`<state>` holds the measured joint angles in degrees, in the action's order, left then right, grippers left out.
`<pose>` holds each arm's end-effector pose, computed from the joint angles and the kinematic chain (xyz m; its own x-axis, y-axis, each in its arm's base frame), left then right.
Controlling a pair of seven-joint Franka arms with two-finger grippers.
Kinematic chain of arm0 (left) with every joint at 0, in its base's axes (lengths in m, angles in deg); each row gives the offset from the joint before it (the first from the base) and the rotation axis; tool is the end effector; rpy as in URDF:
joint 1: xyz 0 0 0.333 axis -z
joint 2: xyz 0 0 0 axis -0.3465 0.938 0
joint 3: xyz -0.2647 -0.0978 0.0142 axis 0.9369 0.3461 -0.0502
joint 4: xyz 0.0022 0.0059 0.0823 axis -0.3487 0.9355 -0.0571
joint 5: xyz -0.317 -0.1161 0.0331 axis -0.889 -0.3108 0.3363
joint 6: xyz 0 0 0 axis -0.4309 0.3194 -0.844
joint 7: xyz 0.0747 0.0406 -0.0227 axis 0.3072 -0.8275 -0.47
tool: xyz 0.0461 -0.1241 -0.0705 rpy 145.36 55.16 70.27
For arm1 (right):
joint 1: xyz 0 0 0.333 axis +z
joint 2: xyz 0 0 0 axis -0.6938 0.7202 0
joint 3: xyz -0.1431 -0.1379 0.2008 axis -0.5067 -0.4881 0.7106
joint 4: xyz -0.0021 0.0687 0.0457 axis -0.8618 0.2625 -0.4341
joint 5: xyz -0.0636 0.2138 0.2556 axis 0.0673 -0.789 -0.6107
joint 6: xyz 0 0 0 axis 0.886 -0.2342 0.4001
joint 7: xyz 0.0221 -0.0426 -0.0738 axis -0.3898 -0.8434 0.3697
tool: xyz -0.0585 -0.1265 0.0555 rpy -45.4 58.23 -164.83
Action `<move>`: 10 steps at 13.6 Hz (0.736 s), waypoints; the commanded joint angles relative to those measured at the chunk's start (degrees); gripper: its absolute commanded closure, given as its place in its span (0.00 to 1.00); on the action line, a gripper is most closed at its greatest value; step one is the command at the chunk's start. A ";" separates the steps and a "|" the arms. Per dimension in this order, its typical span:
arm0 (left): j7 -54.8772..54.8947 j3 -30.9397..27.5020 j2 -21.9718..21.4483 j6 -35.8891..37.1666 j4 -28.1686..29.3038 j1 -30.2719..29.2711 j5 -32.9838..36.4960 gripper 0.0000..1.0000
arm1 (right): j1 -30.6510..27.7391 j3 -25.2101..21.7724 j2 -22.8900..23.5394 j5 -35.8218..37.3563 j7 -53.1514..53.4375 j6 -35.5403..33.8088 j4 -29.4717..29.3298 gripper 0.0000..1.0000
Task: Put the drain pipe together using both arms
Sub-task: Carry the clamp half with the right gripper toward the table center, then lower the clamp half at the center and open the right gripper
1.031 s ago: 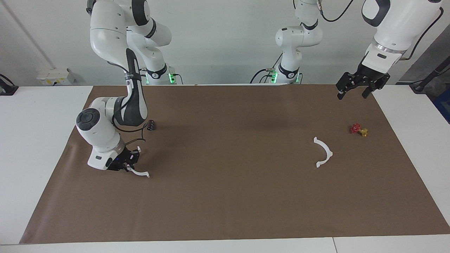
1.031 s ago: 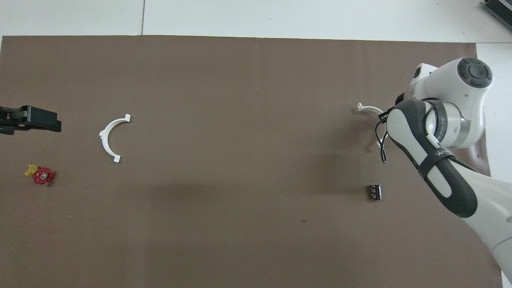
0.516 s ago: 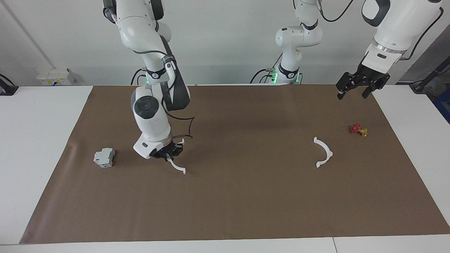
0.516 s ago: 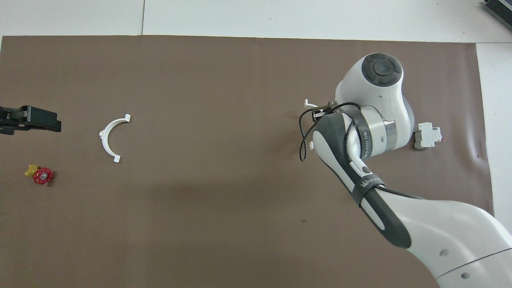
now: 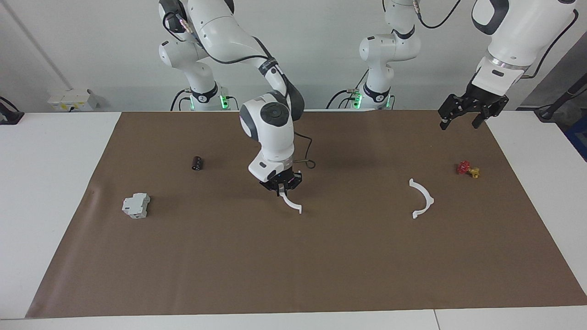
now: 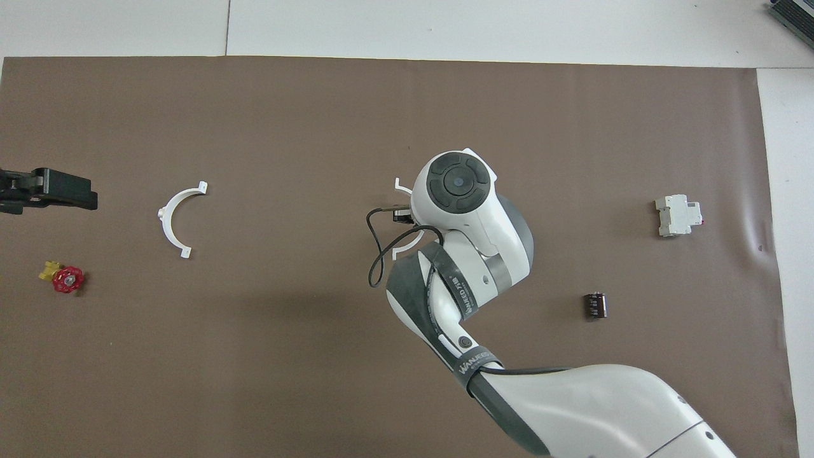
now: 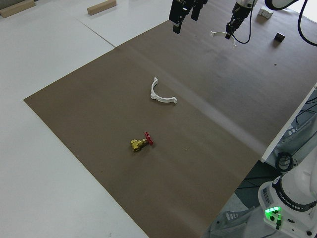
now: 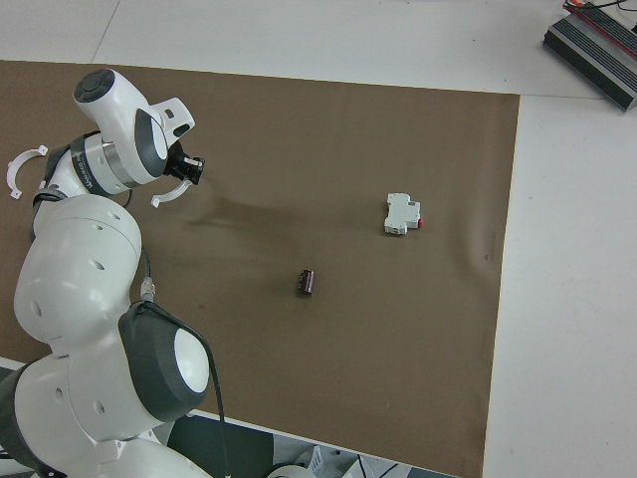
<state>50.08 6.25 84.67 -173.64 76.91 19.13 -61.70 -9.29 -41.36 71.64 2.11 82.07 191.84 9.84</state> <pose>0.4950 -0.0201 0.5479 0.9991 -0.0074 0.0412 -0.0084 -0.9997 0.0250 0.5301 0.3279 0.3003 0.9972 -0.0258 0.0708 -0.0238 -0.9993 -0.0286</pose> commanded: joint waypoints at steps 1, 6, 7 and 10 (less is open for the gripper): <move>0.69 -0.08 -1.24 -0.13 1.12 0.18 0.03 0.00 | 1.39 -0.08 0.84 2.36 3.00 2.32 0.63 1.00; 0.60 -0.08 -1.32 0.14 1.20 0.18 0.11 0.00 | 3.77 -0.08 1.73 2.36 3.88 5.92 3.26 1.00; 0.60 -0.08 -1.24 0.14 1.20 0.27 0.11 0.00 | 3.77 -0.08 1.55 2.45 3.53 6.36 4.40 1.00; 0.60 -0.08 -1.32 -0.04 1.20 0.27 0.11 0.00 | 3.86 -0.08 1.20 3.15 3.27 6.72 5.55 1.00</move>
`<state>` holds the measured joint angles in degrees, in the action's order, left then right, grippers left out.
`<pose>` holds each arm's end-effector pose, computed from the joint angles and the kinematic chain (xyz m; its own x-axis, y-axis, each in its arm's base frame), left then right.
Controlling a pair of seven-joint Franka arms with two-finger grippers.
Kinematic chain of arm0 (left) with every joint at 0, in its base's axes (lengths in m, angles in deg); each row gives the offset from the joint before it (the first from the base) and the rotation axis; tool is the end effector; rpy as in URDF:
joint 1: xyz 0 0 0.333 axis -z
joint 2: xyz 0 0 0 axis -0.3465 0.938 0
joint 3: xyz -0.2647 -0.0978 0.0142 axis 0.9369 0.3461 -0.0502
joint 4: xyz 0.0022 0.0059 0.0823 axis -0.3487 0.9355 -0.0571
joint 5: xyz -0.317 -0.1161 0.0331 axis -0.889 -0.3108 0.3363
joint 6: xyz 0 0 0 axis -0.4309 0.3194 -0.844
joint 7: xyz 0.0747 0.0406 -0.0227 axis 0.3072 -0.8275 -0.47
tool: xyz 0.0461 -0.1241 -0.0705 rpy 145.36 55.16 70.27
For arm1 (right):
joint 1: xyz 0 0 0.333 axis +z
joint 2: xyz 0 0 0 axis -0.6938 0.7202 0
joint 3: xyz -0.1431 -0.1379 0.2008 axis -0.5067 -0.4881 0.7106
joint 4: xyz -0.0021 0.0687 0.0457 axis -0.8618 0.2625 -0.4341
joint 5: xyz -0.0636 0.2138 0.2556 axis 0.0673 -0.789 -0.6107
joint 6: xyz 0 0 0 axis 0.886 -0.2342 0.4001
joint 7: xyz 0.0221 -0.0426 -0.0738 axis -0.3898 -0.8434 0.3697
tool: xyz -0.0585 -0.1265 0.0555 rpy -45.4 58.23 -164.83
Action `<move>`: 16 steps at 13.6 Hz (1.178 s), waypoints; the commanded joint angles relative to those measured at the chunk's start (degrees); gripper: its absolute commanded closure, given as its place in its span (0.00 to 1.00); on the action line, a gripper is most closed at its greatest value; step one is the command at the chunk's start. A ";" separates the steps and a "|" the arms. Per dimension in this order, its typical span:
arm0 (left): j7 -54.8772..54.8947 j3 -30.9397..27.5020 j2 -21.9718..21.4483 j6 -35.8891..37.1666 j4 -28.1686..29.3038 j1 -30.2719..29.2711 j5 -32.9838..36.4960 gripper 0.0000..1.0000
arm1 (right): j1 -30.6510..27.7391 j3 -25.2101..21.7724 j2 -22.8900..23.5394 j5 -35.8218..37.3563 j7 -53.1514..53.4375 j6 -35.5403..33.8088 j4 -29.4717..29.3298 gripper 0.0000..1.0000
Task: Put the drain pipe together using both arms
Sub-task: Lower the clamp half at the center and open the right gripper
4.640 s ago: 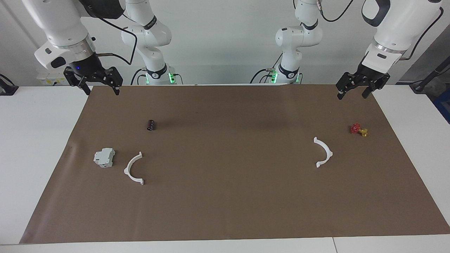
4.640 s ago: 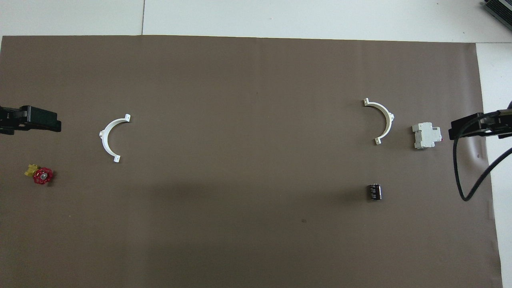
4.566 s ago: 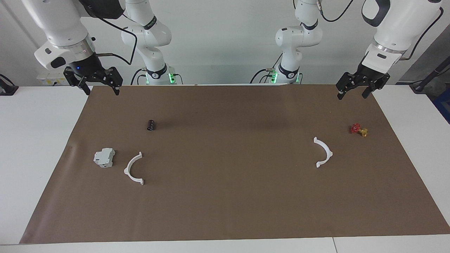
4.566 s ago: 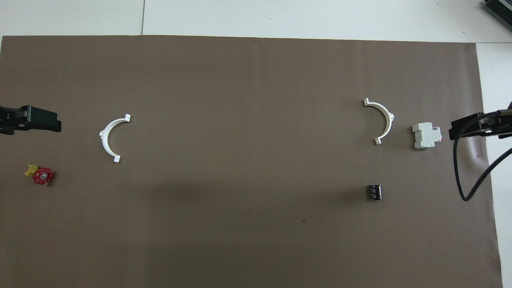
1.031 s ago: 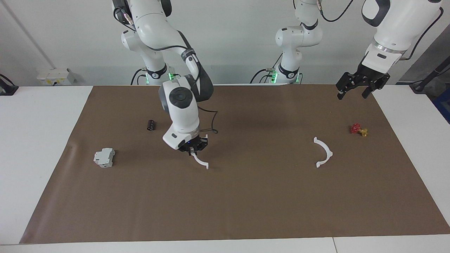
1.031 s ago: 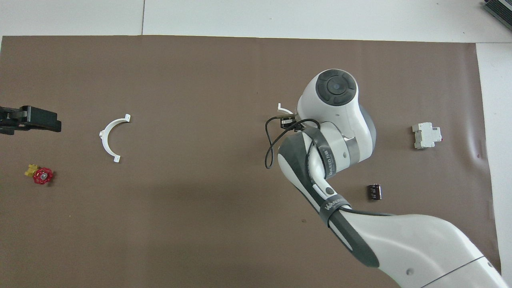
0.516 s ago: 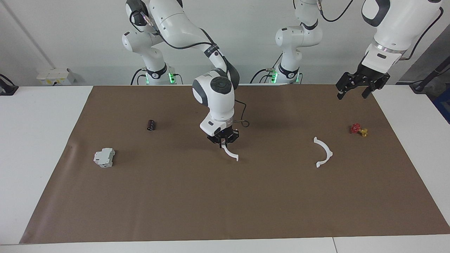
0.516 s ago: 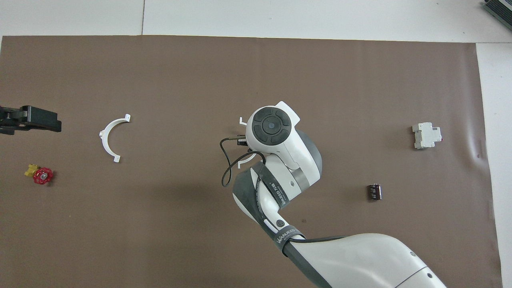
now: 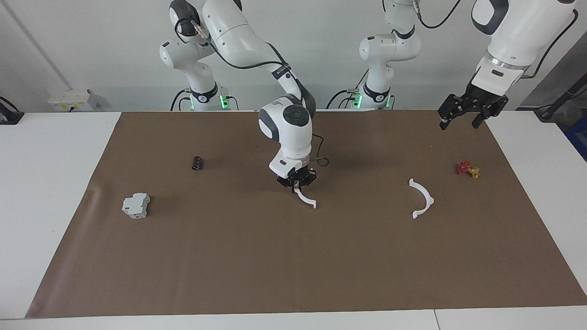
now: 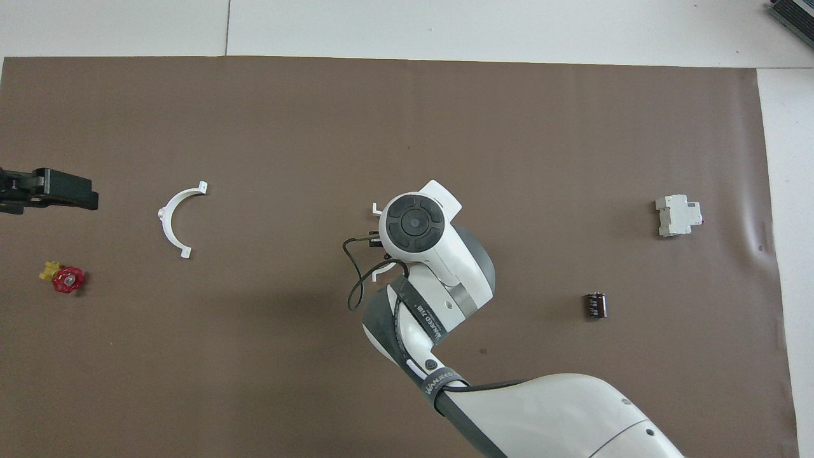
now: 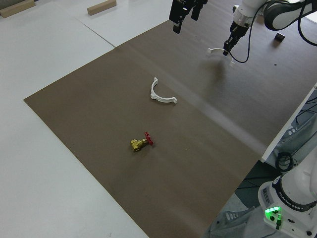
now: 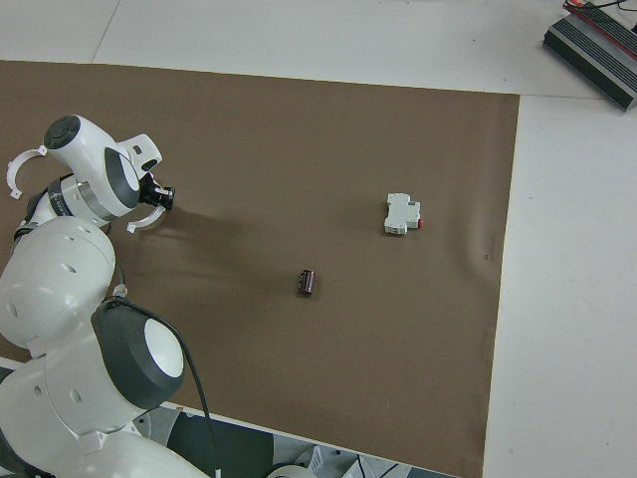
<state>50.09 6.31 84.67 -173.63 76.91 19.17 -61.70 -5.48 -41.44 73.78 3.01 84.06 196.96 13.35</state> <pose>0.4949 -0.0209 0.5479 0.9991 -0.0093 0.0410 -0.0103 -0.9996 0.0250 0.5042 0.3573 0.2606 0.9974 0.0152 0.0710 0.0161 -0.9998 -0.0127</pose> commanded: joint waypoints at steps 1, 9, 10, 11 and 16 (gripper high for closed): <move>0.59 -0.13 -1.32 -0.13 1.29 0.23 0.11 0.00 | 0.05 0.00 -1.12 3.12 1.28 1.60 2.30 1.00; 0.68 -0.13 -1.32 -0.22 1.29 0.23 0.11 0.00 | -0.04 0.09 -1.30 3.48 -2.42 1.43 2.83 1.00; 0.68 -0.13 -1.32 -0.30 1.29 0.14 0.11 0.00 | -0.13 0.09 -1.30 3.40 -1.98 1.34 2.92 0.21; 0.68 -0.13 -1.32 -0.22 1.29 0.23 0.11 0.00 | -0.04 0.09 -1.30 3.40 -1.71 1.16 2.83 0.00; 0.68 -0.13 -1.32 -0.74 1.55 0.14 0.11 0.00 | -4.24 -0.35 -6.55 3.40 -3.11 -2.87 2.04 0.00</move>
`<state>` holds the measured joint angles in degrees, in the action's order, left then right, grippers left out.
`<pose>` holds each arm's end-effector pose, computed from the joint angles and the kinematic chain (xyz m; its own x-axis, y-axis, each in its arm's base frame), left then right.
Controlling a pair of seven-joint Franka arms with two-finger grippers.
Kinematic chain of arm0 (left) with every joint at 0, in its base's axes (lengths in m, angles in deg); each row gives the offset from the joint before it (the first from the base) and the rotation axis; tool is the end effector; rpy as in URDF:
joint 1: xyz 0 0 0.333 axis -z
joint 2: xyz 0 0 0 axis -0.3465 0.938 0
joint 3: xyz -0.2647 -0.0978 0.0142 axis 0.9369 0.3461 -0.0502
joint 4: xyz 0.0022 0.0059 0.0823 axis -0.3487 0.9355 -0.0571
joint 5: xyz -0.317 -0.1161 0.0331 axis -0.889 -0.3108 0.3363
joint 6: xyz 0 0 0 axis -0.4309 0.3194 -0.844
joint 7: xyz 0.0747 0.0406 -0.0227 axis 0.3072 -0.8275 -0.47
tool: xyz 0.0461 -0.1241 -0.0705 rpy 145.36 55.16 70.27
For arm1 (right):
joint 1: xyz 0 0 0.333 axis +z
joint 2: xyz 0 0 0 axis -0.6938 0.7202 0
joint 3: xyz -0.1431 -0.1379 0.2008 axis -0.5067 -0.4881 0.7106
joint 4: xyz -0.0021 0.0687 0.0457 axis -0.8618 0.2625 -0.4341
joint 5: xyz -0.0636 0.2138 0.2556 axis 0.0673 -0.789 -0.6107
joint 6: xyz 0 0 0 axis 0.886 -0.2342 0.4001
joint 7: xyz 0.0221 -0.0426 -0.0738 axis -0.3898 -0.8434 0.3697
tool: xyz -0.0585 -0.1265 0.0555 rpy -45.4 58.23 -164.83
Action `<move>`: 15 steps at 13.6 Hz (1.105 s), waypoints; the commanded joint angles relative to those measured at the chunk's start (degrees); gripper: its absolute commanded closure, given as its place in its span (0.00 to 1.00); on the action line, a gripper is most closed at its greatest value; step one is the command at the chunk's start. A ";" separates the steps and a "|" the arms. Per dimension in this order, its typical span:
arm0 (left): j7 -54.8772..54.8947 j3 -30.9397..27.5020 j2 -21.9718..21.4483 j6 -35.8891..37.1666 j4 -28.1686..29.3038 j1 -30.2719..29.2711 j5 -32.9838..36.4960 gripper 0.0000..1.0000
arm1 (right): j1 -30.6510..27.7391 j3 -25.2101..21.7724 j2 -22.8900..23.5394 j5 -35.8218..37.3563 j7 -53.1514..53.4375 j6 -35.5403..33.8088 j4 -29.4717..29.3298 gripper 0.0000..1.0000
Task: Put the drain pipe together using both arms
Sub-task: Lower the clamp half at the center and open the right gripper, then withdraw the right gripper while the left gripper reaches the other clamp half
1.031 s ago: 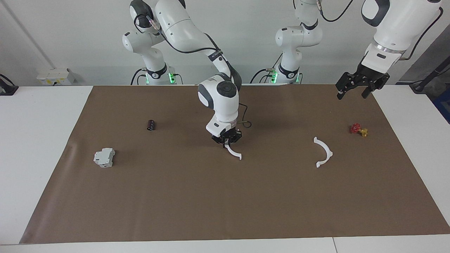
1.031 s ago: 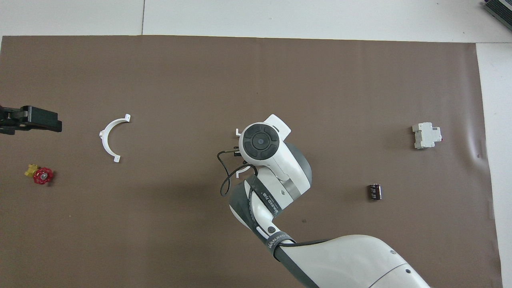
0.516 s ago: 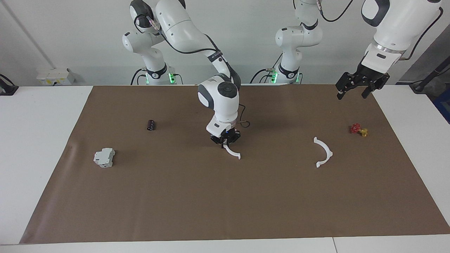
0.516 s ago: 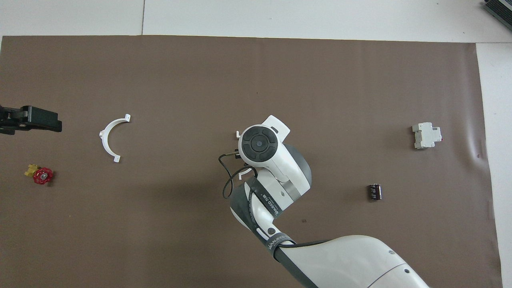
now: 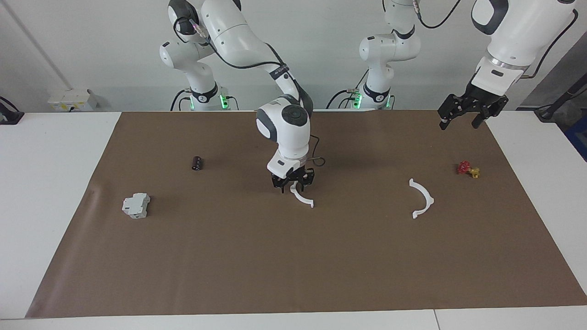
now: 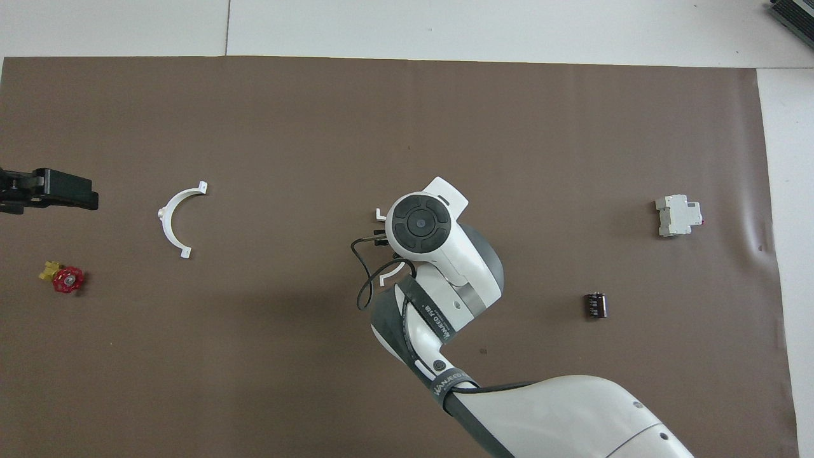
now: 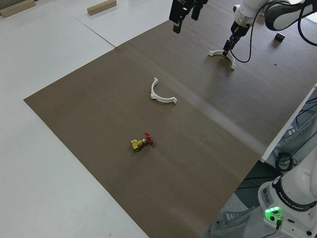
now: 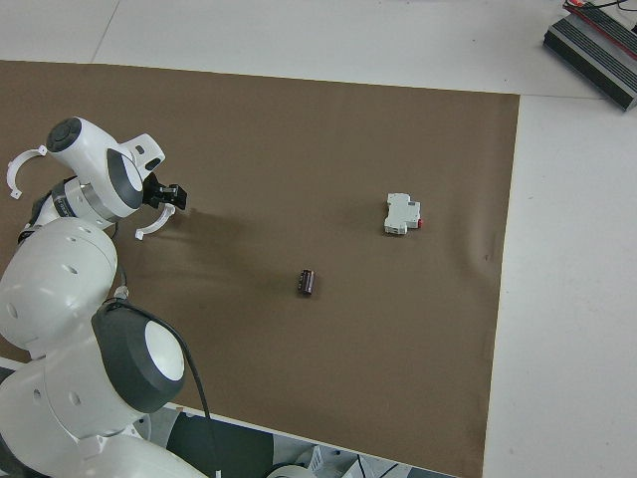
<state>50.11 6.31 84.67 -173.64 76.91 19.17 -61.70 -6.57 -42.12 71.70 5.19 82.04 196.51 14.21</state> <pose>0.4950 -0.0209 0.5479 0.9991 -0.0097 0.0412 -0.0107 -0.9996 0.0250 0.5136 0.3386 0.2763 0.9939 0.0448 0.1004 0.0438 -0.9990 0.0117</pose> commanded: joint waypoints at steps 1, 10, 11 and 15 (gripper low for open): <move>0.40 -0.13 -1.41 -2.31 1.99 0.14 0.11 0.00 | -5.08 0.33 -5.96 1.22 -2.31 -3.48 1.18 0.00; -3.03 -0.22 2.26 -32.25 21.39 -2.76 0.11 0.00 | -27.41 0.15 -17.48 1.31 -22.61 -14.64 0.74 0.00; -4.08 -0.22 3.67 -36.82 23.68 -2.76 0.03 0.00 | -29.08 0.07 -18.62 1.31 -23.67 -16.48 0.74 0.00; -10.58 -0.31 8.77 -50.29 32.46 -4.09 0.11 0.00 | -34.62 0.07 -23.02 1.22 -28.42 -25.78 0.57 0.00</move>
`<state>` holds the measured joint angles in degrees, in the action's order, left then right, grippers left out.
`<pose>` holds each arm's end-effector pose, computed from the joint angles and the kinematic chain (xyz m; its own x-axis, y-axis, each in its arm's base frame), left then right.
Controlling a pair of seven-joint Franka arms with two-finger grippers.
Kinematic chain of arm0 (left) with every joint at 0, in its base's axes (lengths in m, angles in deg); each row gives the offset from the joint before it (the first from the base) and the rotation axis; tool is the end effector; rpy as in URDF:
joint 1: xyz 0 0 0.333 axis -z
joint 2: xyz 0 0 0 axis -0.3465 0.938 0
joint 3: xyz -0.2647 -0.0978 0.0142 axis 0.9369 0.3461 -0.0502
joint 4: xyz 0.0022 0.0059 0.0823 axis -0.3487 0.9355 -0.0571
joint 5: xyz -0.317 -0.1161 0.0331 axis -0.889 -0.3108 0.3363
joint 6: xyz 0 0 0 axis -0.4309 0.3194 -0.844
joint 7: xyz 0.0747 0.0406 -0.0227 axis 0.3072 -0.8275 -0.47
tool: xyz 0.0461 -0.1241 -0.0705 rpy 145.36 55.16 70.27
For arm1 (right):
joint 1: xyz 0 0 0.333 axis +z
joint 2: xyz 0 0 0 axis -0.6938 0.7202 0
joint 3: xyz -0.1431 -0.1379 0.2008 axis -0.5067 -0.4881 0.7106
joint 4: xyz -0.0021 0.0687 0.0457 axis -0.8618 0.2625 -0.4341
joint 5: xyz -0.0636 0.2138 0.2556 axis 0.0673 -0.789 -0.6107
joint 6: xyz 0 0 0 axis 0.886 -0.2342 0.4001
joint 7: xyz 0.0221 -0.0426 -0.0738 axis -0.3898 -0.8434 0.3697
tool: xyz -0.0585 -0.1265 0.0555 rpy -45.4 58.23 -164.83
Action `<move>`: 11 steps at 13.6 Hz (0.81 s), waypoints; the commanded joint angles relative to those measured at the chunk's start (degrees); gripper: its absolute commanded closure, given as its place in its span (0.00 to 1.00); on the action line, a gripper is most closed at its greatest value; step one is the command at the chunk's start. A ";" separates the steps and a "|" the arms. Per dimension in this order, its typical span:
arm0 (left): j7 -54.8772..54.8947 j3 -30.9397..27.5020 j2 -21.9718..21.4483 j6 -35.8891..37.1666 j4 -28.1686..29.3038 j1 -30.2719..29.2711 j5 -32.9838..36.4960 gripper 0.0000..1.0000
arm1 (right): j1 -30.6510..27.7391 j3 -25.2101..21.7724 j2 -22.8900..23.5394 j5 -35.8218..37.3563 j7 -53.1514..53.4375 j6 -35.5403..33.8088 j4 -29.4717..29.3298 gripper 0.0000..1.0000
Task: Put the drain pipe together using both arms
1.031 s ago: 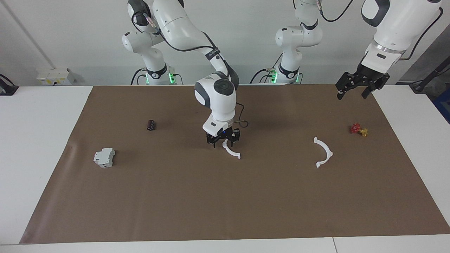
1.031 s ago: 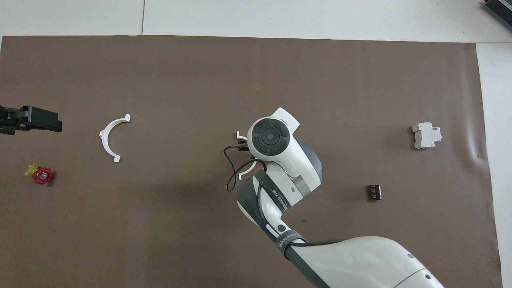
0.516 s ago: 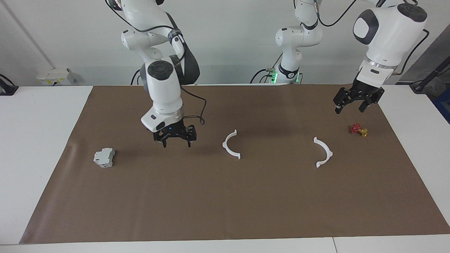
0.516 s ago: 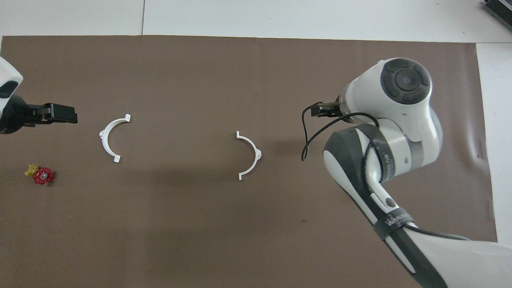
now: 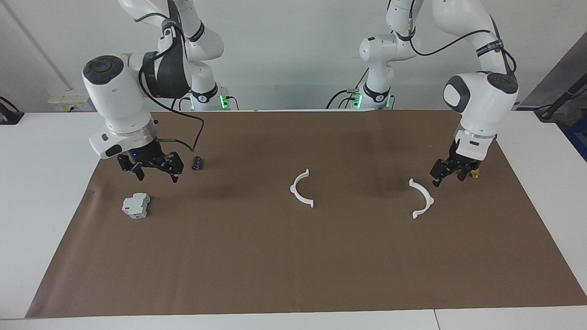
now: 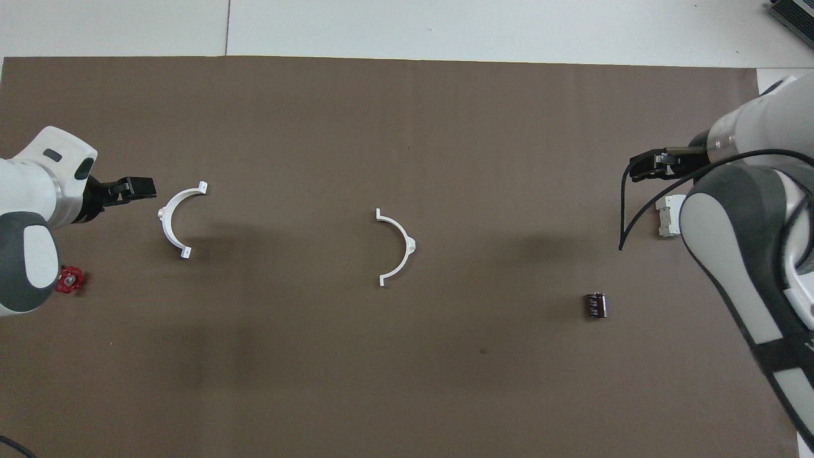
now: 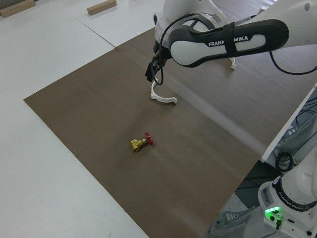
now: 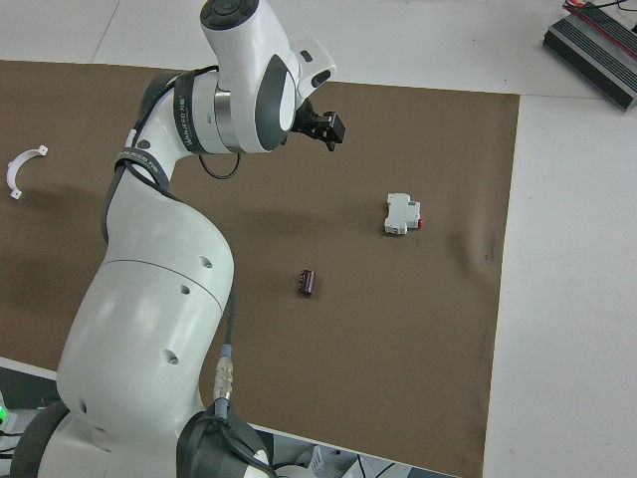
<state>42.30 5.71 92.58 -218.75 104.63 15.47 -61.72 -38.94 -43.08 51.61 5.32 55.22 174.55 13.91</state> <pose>0.5383 0.0216 0.3463 0.9553 0.2185 0.1990 0.2112 -0.9758 0.0574 0.5505 -0.0032 0.4469 0.9945 -0.0880 0.0561 -0.0906 -0.9948 0.0457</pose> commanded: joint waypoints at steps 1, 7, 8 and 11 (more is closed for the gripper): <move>-4.87 0.38 1.22 -9.90 8.17 -0.03 0.12 0.00 | -2.87 0.94 -4.43 0.65 -2.13 -7.60 -0.09 0.00; -10.69 0.29 1.84 -13.11 10.75 2.08 0.12 0.00 | -5.42 0.77 -5.58 -2.94 -2.93 -25.38 -11.00 0.00; -10.69 0.29 1.84 -13.20 10.75 2.17 0.12 0.00 | -4.99 1.03 -5.84 -2.52 -2.75 -25.48 -10.83 0.00; -10.78 0.29 1.84 -13.37 10.75 2.26 0.12 0.00 | -4.81 1.20 -6.99 -3.40 -2.93 -24.77 -8.98 0.00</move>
<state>32.44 6.52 95.51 -231.26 114.29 17.12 -61.72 -43.14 -42.27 45.04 3.39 53.68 150.13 4.35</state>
